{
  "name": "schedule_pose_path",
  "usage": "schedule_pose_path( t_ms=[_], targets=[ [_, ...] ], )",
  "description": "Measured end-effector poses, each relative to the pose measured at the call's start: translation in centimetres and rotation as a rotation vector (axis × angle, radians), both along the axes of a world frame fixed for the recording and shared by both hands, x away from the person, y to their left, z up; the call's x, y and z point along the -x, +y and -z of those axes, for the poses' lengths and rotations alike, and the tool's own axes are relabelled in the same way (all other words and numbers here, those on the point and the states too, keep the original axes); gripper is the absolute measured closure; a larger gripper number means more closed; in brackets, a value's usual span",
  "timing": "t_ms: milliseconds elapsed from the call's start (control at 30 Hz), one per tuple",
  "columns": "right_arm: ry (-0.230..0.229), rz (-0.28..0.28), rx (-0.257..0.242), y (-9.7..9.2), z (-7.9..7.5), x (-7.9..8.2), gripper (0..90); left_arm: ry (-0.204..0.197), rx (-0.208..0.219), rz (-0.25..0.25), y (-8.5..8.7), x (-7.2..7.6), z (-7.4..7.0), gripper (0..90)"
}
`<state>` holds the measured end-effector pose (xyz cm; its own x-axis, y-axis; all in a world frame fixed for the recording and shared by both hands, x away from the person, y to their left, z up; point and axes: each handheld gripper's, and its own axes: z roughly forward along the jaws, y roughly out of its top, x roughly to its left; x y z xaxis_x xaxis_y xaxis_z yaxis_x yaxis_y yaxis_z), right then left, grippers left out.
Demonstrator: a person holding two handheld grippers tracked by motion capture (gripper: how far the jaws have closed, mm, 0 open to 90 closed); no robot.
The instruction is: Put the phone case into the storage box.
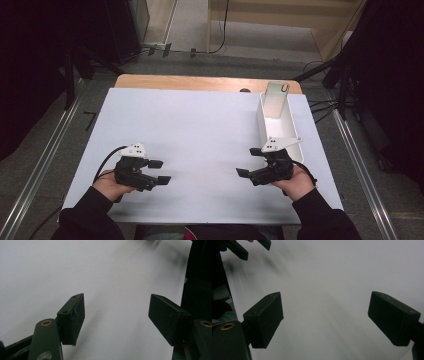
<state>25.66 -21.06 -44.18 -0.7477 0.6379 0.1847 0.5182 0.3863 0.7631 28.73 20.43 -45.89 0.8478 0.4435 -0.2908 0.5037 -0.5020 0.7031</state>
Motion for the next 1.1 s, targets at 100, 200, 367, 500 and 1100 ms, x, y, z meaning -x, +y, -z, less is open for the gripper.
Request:
schedule_pose_path(
  t_ms=[100, 200, 367, 500, 1100],
  targets=[
    [0.002, -0.005, 0.01, -0.1, 0.2, 0.4, 11.6, -0.002, 0.003, -0.001, 0.0, 0.0, 0.0, 29.0],
    [0.004, -0.012, 0.015, -0.2, 0.5, 0.7, 11.6, -0.004, 0.004, 0.0, 0.0, 0.1, 0.0, 29.0],
    [0.008, -0.019, 0.026, -0.5, 0.9, 1.3, 11.6, -0.009, 0.003, 0.002, -0.1, 0.1, 0.0, 28.9],
    [0.017, -0.01, 0.024, -0.6, 1.2, 1.7, 11.6, -0.011, 0.0, 0.002, -0.1, 0.1, -0.1, 29.0],
    [0.021, 0.003, 0.04, -2.1, 2.1, 3.0, 11.6, -0.012, 0.008, 0.009, -0.1, 0.2, -0.1, 29.0]
  ],
)
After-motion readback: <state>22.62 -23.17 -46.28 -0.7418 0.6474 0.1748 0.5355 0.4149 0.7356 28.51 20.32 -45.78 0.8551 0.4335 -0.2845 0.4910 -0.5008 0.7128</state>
